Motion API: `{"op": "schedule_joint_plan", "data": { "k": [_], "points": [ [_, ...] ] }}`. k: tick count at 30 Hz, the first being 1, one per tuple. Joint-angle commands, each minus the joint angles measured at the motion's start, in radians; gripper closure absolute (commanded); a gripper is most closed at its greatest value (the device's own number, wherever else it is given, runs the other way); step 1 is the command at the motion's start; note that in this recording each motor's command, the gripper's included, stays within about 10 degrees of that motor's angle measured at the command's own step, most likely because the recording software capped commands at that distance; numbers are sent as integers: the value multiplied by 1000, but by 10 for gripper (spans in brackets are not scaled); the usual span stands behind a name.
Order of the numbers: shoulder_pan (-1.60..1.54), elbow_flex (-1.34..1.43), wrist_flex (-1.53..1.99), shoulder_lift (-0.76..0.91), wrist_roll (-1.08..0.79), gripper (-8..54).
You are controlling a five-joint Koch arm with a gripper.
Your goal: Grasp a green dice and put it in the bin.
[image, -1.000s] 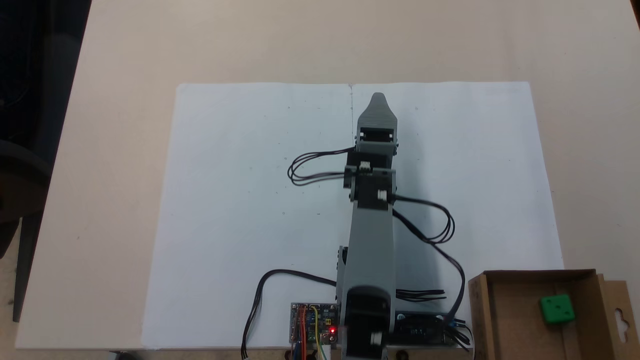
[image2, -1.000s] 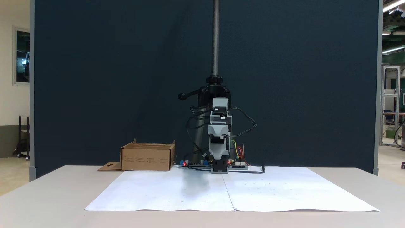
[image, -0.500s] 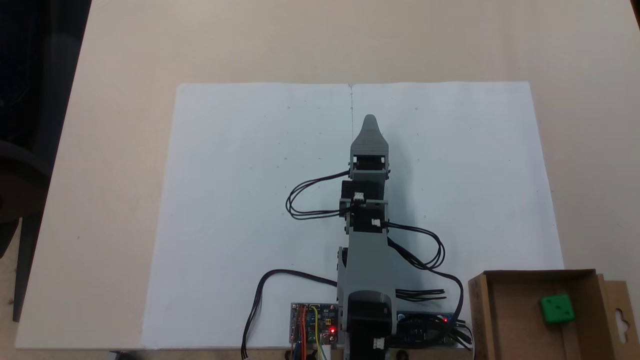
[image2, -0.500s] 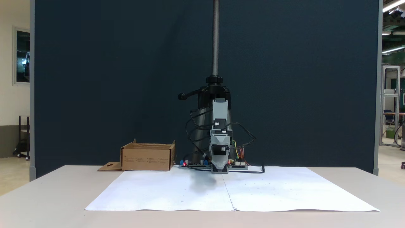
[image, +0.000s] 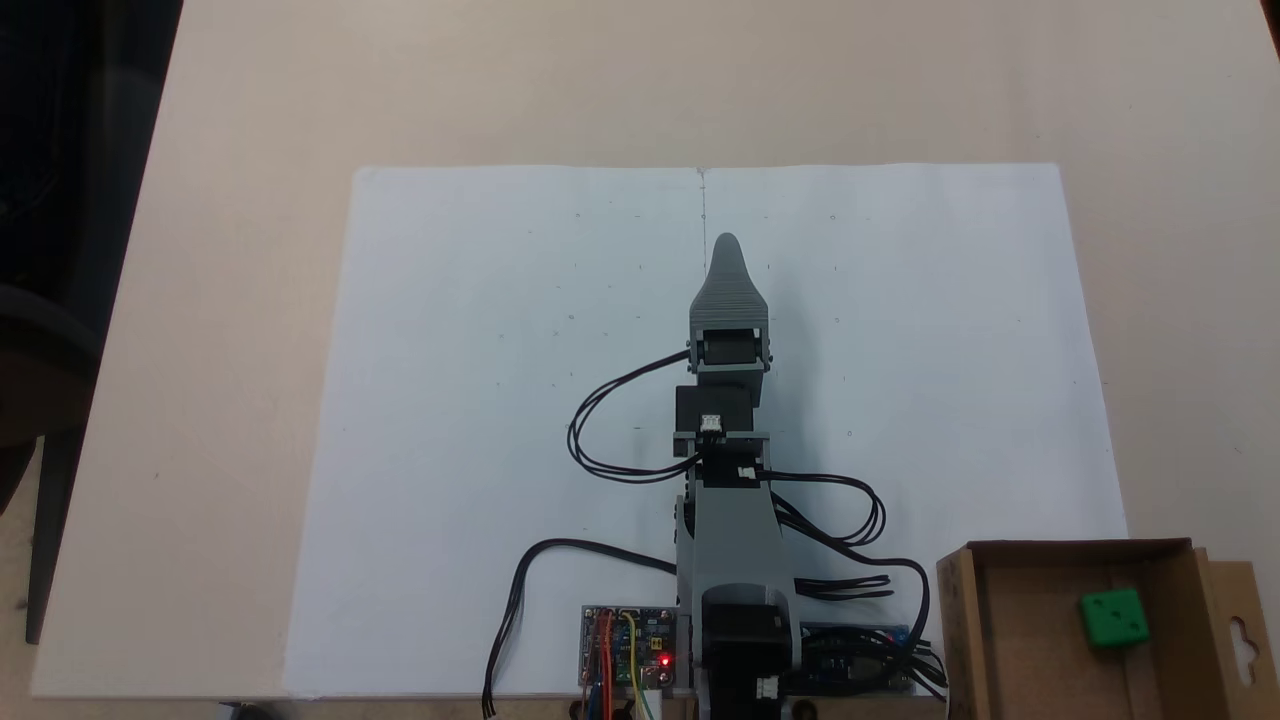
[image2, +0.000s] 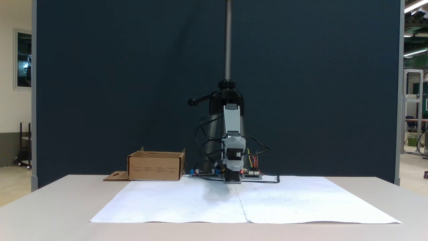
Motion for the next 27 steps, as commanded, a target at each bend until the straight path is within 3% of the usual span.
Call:
{"op": "schedule_joint_plan", "data": {
  "k": [1,27],
  "points": [
    [18,63,-100,112,-75,11],
    [40,69,-149,114,-72,-5]
  ]
}}
